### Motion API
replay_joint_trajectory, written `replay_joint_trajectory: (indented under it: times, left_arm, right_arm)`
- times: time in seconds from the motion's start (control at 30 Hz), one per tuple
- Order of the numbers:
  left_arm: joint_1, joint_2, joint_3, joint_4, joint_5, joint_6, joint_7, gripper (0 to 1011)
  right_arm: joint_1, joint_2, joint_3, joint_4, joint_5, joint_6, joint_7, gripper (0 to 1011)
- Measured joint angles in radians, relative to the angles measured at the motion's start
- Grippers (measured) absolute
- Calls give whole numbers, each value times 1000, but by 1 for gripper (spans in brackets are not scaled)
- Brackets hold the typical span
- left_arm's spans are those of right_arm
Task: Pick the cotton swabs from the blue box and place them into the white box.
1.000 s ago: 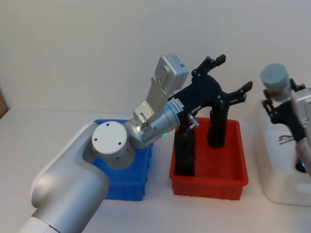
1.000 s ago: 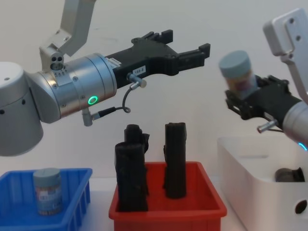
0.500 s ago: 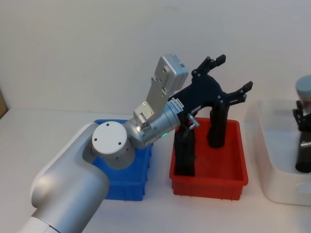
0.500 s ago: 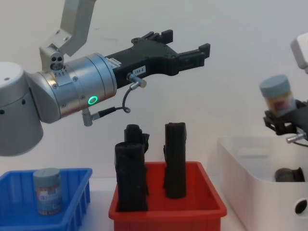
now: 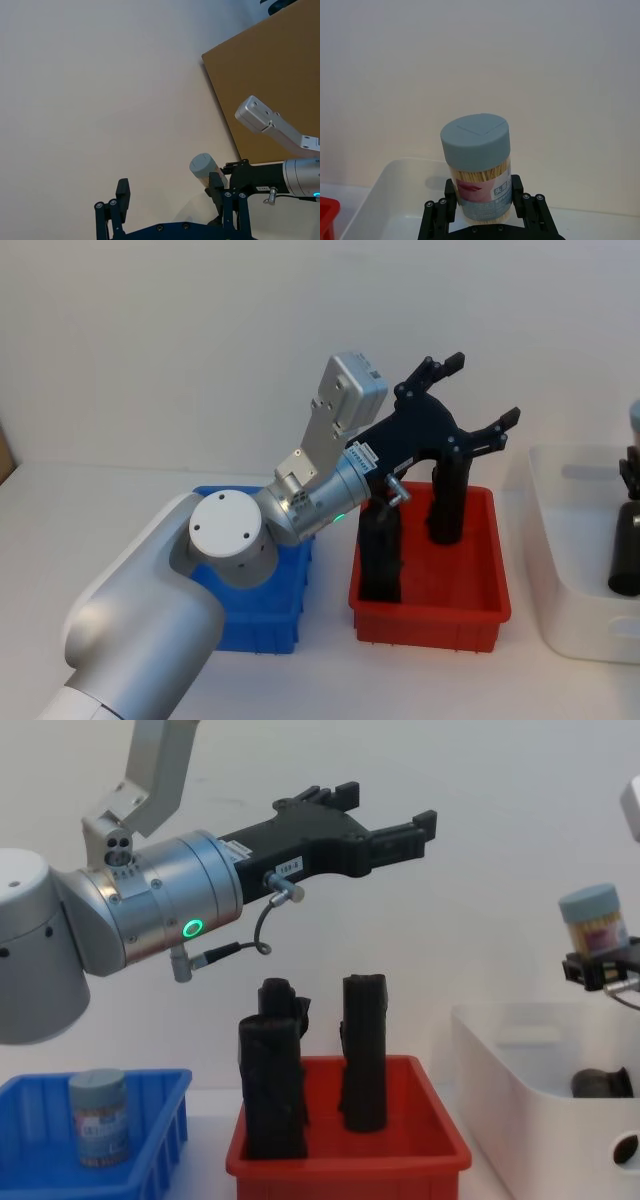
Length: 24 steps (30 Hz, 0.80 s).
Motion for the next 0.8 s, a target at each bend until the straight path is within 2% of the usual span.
replay_joint_trajectory:
  times: [0.23, 0.37, 0.4, 0.53, 0.63, 0.8]
  left_arm:
    - [0, 0, 0, 0, 0, 0, 0, 1003]
    - [0, 0, 0, 0, 0, 0, 0, 1003]
    - [0, 0, 0, 0, 0, 0, 0, 1003]
    - [0, 0, 0, 0, 0, 0, 0, 1003]
    - [0, 0, 0, 0, 0, 0, 0, 1003]
    - [0, 0, 0, 0, 0, 0, 0, 1003]
  right_arm:
    - [12, -1, 8, -32, 28, 47, 39, 649]
    - [19, -3, 12, -50, 41, 74, 60, 754]
    - [20, -3, 12, -52, 43, 77, 63, 811]
    - [23, -3, 15, -62, 51, 93, 75, 882]
    - [25, -3, 16, -69, 57, 102, 84, 977]
    - [27, -3, 17, -75, 61, 112, 91, 1002]
